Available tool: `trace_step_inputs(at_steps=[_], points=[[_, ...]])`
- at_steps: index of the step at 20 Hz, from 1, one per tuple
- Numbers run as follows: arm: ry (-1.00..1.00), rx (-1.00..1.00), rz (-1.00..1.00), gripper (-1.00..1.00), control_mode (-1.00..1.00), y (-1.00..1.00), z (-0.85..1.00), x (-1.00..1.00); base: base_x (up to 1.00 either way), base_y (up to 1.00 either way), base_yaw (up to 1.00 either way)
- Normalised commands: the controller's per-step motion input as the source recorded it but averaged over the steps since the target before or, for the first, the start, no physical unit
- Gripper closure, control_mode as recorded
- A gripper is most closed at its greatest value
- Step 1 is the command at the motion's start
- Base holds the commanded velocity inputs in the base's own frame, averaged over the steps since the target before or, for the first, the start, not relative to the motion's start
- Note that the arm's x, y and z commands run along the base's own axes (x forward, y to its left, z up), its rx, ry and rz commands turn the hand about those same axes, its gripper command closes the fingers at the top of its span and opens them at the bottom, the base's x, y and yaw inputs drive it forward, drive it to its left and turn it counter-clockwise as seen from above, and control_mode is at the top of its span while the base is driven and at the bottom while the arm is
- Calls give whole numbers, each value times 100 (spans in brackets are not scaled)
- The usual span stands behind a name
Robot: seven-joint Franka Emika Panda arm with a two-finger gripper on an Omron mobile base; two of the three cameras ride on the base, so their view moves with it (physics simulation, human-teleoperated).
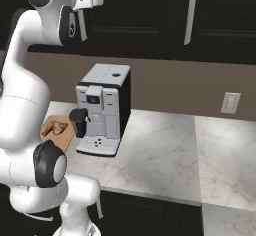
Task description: Open the cabinet, retrieve the rolling pin, and place it next to the meat on the cutting board to prepare for tenderizing.
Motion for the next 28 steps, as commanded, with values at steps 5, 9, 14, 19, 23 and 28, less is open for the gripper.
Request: trace_step_inputs(at_steps=[5, 9, 14, 19, 23, 28], points=[[0, 0, 16, 100, -100, -39, 0, -43, 0, 0, 0], [0, 0, 11, 100, -100, -54, 0, -70, 0, 0, 0], [0, 0, 8, 100, -100, -59, 0, -83, 0, 0, 0], [0, 0, 3, 100, -100, -64, -2, -90, 0, 0, 0], [0, 0, 1, 100, -100, -76, -3, -91, 0, 0, 0], [0, 0, 1, 100, -100, -81, -9, -78, 0, 0, 0]])
